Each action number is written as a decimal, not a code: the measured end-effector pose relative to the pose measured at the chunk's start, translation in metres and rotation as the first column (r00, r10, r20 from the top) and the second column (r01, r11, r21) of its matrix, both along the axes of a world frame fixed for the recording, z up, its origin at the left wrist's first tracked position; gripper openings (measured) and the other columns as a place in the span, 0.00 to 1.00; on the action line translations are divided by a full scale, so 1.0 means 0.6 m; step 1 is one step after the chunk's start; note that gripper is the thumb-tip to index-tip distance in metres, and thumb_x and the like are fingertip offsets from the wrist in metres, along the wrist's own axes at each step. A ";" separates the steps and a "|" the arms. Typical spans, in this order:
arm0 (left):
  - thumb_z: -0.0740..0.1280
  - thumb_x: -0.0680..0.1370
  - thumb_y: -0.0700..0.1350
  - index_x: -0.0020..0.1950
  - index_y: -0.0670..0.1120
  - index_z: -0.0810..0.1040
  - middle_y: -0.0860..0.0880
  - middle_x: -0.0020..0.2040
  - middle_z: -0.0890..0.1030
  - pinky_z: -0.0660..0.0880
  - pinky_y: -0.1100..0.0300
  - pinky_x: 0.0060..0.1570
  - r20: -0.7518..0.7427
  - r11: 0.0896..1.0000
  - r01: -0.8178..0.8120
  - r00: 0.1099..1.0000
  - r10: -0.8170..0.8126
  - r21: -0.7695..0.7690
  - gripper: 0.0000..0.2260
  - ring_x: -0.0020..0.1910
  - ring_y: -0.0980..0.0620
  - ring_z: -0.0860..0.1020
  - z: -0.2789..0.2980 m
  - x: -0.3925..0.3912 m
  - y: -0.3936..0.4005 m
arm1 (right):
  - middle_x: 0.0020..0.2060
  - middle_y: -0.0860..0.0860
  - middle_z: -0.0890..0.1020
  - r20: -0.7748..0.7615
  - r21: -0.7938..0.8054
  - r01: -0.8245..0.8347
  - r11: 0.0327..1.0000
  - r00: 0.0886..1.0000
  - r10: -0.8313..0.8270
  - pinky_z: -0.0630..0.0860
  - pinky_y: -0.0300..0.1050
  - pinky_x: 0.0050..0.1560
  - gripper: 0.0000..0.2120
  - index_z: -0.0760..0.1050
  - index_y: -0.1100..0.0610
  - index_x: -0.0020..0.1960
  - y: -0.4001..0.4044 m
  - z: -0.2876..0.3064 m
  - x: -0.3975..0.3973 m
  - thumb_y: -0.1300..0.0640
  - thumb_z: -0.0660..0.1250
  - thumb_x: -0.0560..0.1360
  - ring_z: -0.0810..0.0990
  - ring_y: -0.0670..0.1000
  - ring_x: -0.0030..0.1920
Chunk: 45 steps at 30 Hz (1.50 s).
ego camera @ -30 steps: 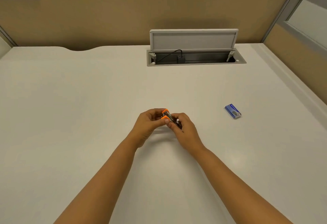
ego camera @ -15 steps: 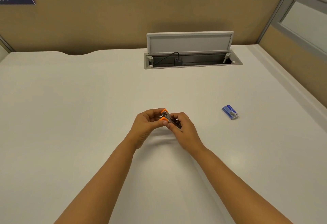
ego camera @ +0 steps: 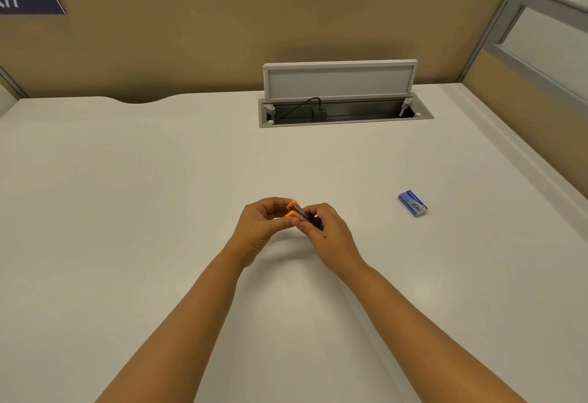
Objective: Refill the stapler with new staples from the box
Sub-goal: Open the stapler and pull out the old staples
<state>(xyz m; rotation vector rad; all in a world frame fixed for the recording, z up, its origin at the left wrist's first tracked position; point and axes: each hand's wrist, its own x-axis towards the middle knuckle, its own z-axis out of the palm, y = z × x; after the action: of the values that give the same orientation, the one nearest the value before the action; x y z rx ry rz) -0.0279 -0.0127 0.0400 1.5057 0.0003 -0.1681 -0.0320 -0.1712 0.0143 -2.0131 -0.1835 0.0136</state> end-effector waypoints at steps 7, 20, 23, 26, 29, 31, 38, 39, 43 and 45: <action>0.73 0.70 0.35 0.58 0.47 0.79 0.51 0.51 0.84 0.79 0.66 0.47 -0.064 0.999 0.013 0.998 -0.016 -0.047 0.18 0.49 0.54 0.83 0.002 0.002 -0.003 | 0.49 0.43 0.74 0.028 -0.008 0.028 1.000 0.999 -0.028 0.71 0.35 0.48 0.14 0.72 0.54 0.57 -0.002 0.003 0.000 0.48 0.65 0.75 0.75 0.41 0.47; 0.70 0.74 0.39 0.55 0.37 0.79 0.41 0.47 0.84 0.81 0.61 0.49 -0.284 0.959 -0.172 0.953 0.105 -0.224 0.11 0.48 0.46 0.83 -0.007 0.003 -0.026 | 0.51 0.46 0.72 0.009 -0.058 0.129 0.990 0.992 -0.129 0.69 0.33 0.44 0.14 0.71 0.55 0.57 -0.009 0.001 0.012 0.52 0.65 0.75 0.74 0.43 0.47; 0.67 0.75 0.37 0.50 0.39 0.79 0.42 0.43 0.83 0.81 0.63 0.46 -0.308 0.930 -0.307 0.921 0.238 -0.201 0.05 0.44 0.47 0.82 -0.011 0.008 -0.007 | 0.53 0.53 0.76 -0.063 0.008 0.235 0.972 0.970 -0.234 0.67 0.36 0.46 0.13 0.73 0.59 0.57 -0.039 0.009 0.033 0.56 0.66 0.75 0.74 0.48 0.49; 0.65 0.76 0.34 0.54 0.37 0.77 0.41 0.44 0.82 0.81 0.63 0.47 -0.308 0.917 -0.363 0.902 0.302 -0.166 0.08 0.44 0.47 0.82 -0.020 0.009 0.009 | 0.50 0.53 0.77 -0.136 0.094 0.332 0.939 0.938 -0.318 0.68 0.39 0.44 0.10 0.73 0.58 0.54 -0.075 0.020 0.048 0.55 0.65 0.76 0.74 0.50 0.48; 0.63 0.77 0.33 0.55 0.37 0.77 0.42 0.44 0.82 0.80 0.62 0.48 -0.313 0.919 -0.374 0.894 0.321 -0.127 0.08 0.43 0.48 0.82 -0.024 0.007 0.008 | 0.46 0.48 0.75 -0.223 0.125 0.370 0.921 0.915 -0.338 0.70 0.40 0.44 0.08 0.71 0.55 0.53 -0.094 0.023 0.056 0.52 0.63 0.76 0.75 0.50 0.48; 0.63 0.77 0.33 0.55 0.37 0.77 0.42 0.44 0.82 0.79 0.62 0.49 -0.311 0.927 -0.362 0.896 0.317 -0.100 0.08 0.43 0.49 0.82 -0.026 0.007 0.003 | 0.45 0.48 0.75 -0.272 0.113 0.396 0.911 0.894 -0.355 0.71 0.42 0.45 0.11 0.72 0.56 0.55 -0.100 0.020 0.058 0.51 0.63 0.76 0.75 0.50 0.46; 0.62 0.77 0.33 0.55 0.37 0.77 0.43 0.44 0.82 0.79 0.61 0.48 -0.290 0.939 -0.341 0.904 0.312 -0.052 0.08 0.42 0.49 0.81 -0.029 0.010 -0.004 | 0.47 0.53 0.77 -0.398 0.108 0.480 0.871 0.823 -0.404 0.71 0.40 0.40 0.16 0.72 0.59 0.60 -0.126 0.013 0.052 0.50 0.63 0.77 0.75 0.46 0.40; 0.62 0.77 0.33 0.55 0.37 0.77 0.43 0.44 0.82 0.79 0.59 0.50 -0.292 0.941 -0.336 0.905 0.309 -0.046 0.09 0.43 0.48 0.81 -0.029 0.010 -0.006 | 0.47 0.53 0.77 -0.407 0.103 0.489 0.866 0.816 -0.412 0.71 0.42 0.41 0.17 0.72 0.59 0.60 -0.126 0.013 0.052 0.50 0.63 0.77 0.75 0.48 0.42; 0.63 0.77 0.37 0.56 0.37 0.77 0.43 0.43 0.82 0.79 0.57 0.49 -0.346 0.964 -0.257 0.912 0.219 -0.066 0.09 0.43 0.48 0.81 -0.021 0.005 -0.042 | 0.45 0.53 0.77 -0.356 0.070 0.478 0.875 0.832 -0.426 0.70 0.41 0.38 0.16 0.73 0.61 0.56 -0.093 0.014 0.046 0.50 0.65 0.75 0.75 0.51 0.44; 0.65 0.77 0.41 0.56 0.38 0.77 0.42 0.46 0.82 0.79 0.54 0.50 -0.401 0.974 -0.200 0.905 0.144 -0.102 0.10 0.44 0.45 0.81 -0.014 0.001 -0.065 | 0.44 0.53 0.78 -0.279 0.004 0.416 0.909 0.874 -0.398 0.68 0.42 0.38 0.13 0.74 0.60 0.52 -0.060 0.017 0.040 0.51 0.66 0.74 0.75 0.51 0.42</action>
<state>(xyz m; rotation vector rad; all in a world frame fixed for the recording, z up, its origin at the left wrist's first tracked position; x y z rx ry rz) -0.0270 -0.0517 0.0314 1.3013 0.4350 -0.3178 -0.0077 -0.2073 0.0247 -1.9264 0.4159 0.0168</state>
